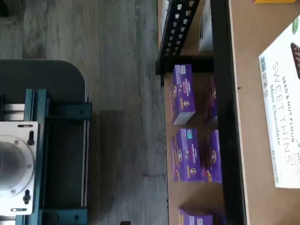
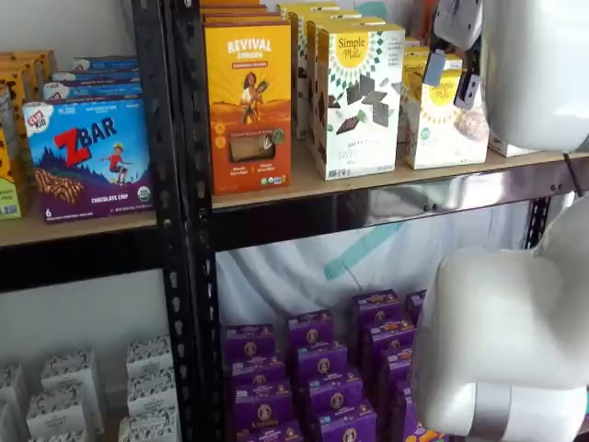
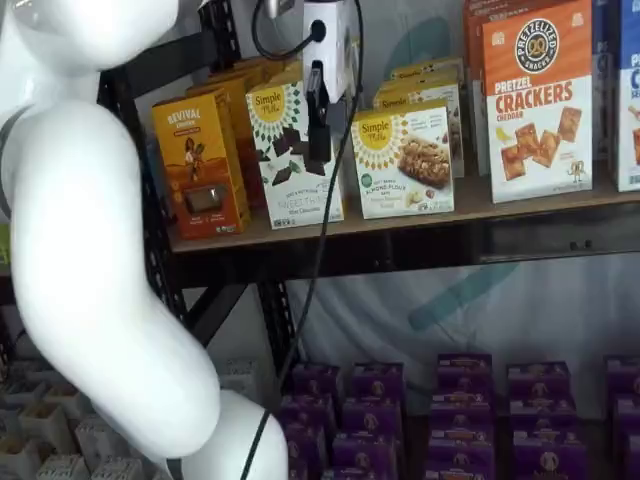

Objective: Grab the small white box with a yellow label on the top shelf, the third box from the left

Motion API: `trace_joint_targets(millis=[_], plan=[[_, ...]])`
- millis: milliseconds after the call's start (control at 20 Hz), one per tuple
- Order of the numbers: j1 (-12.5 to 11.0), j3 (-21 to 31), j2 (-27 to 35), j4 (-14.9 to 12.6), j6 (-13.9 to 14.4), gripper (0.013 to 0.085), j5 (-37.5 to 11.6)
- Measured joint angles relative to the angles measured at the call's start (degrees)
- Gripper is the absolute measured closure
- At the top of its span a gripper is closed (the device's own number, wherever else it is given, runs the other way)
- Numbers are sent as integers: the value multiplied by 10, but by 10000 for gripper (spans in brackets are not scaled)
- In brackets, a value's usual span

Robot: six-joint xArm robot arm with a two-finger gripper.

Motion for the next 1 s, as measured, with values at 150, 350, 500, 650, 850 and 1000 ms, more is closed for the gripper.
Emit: trace_joint_targets(millis=[150, 350, 500, 650, 850, 1000], plan=[[-2, 3, -4, -10, -5, 130, -1], [-18, 15, -13, 6, -16, 130, -14], [-43, 31, -22, 55, -27, 130, -49], [-58, 43, -22, 95, -35, 130, -96], [-53, 41, -2, 102, -41, 130, -153], [-42, 32, 22, 90, -43, 130, -184]])
